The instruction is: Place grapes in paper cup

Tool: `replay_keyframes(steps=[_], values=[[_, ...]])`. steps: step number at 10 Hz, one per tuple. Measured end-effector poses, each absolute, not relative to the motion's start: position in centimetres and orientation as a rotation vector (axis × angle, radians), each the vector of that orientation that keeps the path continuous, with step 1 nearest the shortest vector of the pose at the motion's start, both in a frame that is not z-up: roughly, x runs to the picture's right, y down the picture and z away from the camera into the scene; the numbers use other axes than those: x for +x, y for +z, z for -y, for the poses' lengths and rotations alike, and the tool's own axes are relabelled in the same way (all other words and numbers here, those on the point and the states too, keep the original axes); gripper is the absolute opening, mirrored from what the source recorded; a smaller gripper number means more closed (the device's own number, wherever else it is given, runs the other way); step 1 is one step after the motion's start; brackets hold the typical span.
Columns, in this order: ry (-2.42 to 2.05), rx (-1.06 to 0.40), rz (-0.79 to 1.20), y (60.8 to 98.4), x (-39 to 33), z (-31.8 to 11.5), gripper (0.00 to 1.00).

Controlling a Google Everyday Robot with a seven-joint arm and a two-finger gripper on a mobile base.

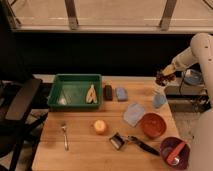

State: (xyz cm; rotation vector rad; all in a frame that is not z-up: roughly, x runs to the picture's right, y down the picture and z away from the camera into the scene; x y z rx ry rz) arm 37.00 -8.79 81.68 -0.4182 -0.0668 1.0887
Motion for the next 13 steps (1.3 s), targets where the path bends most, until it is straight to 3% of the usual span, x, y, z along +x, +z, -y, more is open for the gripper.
replay_keyframes(steps=[7,13], values=[[1.087,-0.433,0.067,82.8,36.4,8.8,0.69],[1.123,-0.356,0.08,81.0,37.5,9.8,0.71]])
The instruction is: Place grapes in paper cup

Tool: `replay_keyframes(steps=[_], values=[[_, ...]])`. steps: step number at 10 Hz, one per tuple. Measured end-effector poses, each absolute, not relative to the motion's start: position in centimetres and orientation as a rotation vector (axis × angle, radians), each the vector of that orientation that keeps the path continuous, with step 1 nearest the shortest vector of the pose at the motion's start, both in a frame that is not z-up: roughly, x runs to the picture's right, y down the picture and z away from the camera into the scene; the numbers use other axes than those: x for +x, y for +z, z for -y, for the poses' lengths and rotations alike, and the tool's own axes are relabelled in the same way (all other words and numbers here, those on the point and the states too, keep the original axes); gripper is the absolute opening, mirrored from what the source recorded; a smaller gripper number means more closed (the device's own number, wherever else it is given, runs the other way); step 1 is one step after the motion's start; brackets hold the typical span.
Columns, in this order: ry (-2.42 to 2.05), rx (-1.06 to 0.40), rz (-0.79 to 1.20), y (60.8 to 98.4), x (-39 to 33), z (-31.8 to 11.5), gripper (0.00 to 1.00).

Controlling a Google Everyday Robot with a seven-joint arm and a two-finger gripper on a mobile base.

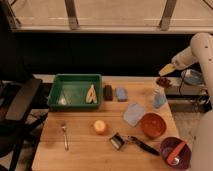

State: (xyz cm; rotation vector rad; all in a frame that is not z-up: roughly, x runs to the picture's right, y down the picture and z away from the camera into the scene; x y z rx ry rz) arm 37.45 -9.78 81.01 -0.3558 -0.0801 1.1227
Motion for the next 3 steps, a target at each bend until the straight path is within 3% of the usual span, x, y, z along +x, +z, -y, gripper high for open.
replay_keyframes(steps=[3], values=[[1.125,-0.306,0.11,79.6,37.38,10.42,0.71]])
